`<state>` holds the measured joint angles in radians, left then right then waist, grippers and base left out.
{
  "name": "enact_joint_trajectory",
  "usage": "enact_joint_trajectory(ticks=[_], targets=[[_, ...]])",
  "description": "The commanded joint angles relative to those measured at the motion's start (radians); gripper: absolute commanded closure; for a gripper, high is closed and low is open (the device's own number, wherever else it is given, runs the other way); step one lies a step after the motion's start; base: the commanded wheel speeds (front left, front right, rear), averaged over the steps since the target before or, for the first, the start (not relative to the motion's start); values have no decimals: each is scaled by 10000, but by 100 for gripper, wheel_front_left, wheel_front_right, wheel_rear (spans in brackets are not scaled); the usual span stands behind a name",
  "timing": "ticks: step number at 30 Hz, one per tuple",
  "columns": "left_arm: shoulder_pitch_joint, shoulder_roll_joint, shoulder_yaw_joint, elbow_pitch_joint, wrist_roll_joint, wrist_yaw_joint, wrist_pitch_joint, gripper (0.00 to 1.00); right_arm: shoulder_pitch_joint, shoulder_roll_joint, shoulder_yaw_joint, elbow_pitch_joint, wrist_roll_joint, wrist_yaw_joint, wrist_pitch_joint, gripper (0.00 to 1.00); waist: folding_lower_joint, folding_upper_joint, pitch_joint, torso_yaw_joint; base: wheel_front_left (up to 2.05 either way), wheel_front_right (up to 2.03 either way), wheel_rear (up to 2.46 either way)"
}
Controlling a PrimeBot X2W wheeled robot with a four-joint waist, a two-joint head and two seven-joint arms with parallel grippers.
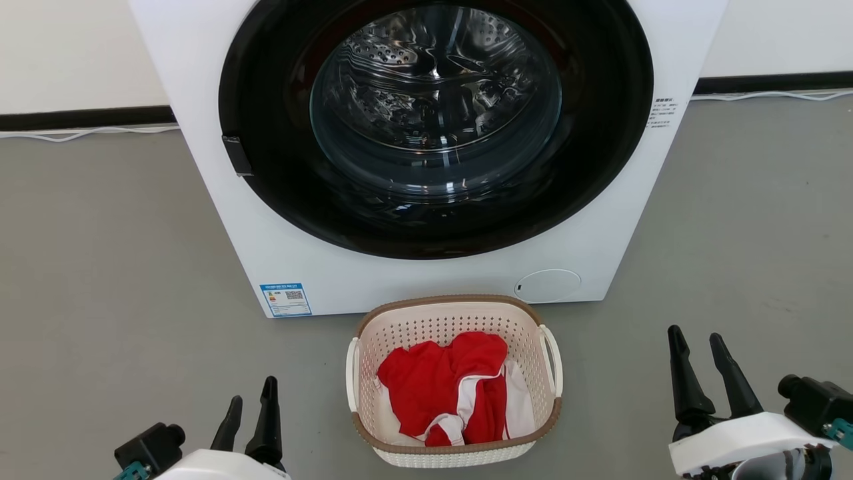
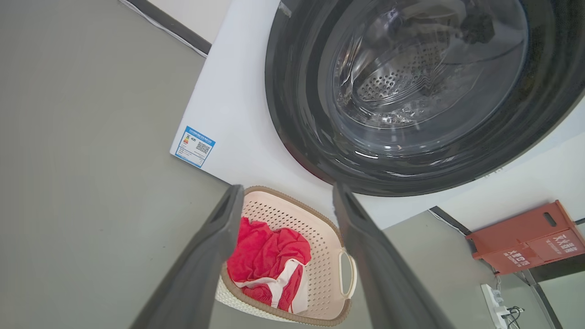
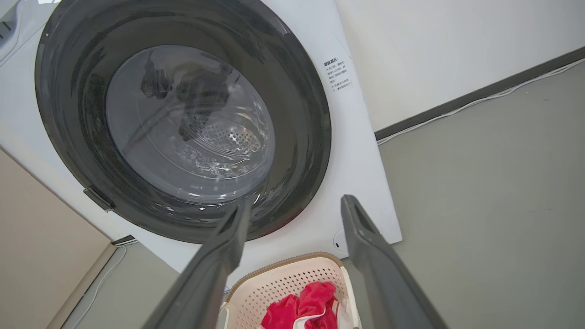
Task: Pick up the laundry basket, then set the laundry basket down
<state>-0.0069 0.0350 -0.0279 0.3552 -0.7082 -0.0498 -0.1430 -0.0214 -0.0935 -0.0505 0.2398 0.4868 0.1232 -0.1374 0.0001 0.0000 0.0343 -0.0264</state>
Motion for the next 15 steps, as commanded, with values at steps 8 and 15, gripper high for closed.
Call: enact_joint_trajectory(ticks=[8, 15], targets=[[-366, 110, 139, -194, 1122, 151, -336, 0, -249, -222, 214, -196, -1187, 57, -391, 0, 0, 0, 43, -24, 0, 0, 0], [-435, 120, 139, -237, 2036, 197, -540, 0, -227, -195, 198, -60, -1977, 61, -595, 0, 0, 0, 94, -13, 0, 0, 0]])
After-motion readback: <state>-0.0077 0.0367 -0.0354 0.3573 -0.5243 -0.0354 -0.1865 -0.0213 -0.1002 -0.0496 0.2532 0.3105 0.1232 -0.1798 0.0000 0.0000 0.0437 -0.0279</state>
